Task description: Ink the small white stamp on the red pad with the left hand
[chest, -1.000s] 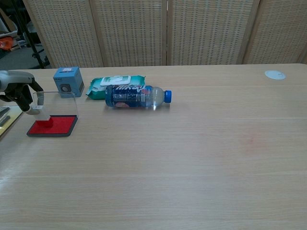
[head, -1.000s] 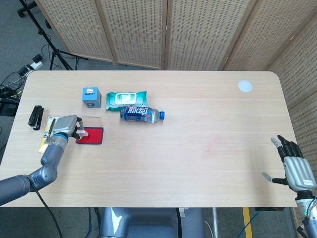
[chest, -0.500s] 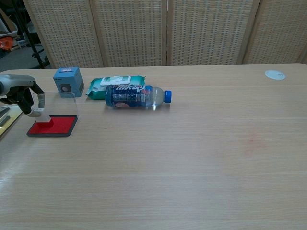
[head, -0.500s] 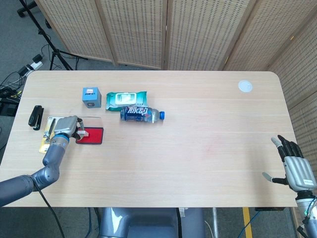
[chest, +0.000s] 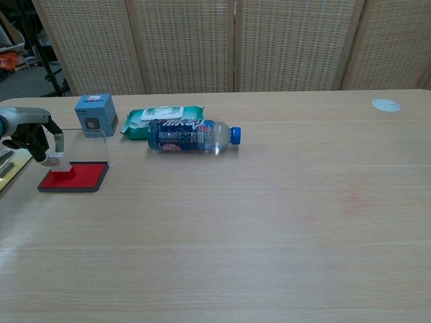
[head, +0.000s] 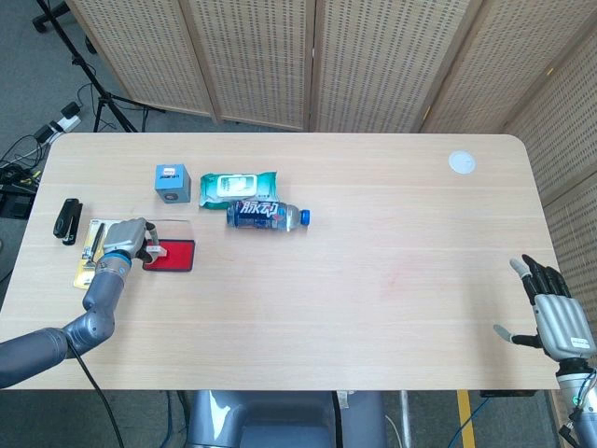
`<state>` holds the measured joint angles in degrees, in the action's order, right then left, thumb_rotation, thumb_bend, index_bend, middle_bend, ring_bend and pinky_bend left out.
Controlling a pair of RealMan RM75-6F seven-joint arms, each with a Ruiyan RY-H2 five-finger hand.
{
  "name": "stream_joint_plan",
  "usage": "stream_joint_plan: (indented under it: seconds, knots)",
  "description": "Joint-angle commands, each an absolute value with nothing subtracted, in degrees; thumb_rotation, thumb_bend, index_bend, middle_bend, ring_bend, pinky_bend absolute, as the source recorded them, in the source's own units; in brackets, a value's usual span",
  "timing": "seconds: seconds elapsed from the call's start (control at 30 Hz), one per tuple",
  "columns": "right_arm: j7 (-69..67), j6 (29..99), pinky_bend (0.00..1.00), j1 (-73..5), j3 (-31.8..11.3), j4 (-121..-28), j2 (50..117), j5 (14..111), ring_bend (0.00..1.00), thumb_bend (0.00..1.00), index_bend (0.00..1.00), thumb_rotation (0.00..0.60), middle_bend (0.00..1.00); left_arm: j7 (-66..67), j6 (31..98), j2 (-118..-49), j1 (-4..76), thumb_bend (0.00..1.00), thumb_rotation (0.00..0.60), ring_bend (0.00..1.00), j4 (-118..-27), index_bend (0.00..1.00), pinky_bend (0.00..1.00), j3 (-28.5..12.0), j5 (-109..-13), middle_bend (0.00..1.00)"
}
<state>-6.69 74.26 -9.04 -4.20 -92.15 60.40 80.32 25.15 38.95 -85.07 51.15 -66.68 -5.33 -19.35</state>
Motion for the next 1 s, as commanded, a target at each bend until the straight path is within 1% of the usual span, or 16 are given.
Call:
stream_joint_plan:
  seconds: [0.03, 0.4, 0.53, 0.77, 1.0]
  knots:
    - [-6.7, 74.2, 0.00, -9.0, -4.2, -92.2, 60.4, 80.3, 0.00, 0.00, 0.00, 0.600, 0.00, 25.2, 38.6, -85.2, 51.3, 0.47, 0.600, 1.00, -66.7, 0.64, 0.96, -5.3, -18.9, 1.00]
    - [-7.4, 74.0, 0.00, -9.1, -4.2, -92.0, 60.3, 80.2, 0.00, 0.00, 0.00, 0.600, 0.00, 25.9, 38.8, -85.4, 51.7, 0.47, 0.600, 1.00, -66.2, 0.64, 0.96, -5.1, -17.3, 1.00]
    - [-7.6, 74.1, 0.00, -9.1, -4.2, -92.0, 60.3, 80.2, 0.00, 0.00, 0.00, 0.600, 0.00, 25.9, 39.2, -84.4, 51.6, 0.47, 0.600, 1.00, -67.3, 0.64, 0.96, -5.2, -17.8, 1.00]
    - [-7.5, 74.1, 0.00, -9.1, -4.2, -92.0, 60.3, 80.3, 0.00, 0.00, 0.00, 0.600, 0.00, 25.8, 41.2, -80.0, 51.8, 0.47, 0.600, 1.00, -73.6, 0.64, 0.96, -6.0, -18.8, 1.00]
    - [-7.8, 74.2, 0.00, -9.1, -4.2, -92.2, 60.1, 80.5, 0.00, 0.00, 0.00, 0.600, 0.00, 27.1, 44.3, -75.0, 53.7, 0.47, 0.600, 1.00, -83.6, 0.64, 0.96, -7.5, -19.2, 1.00]
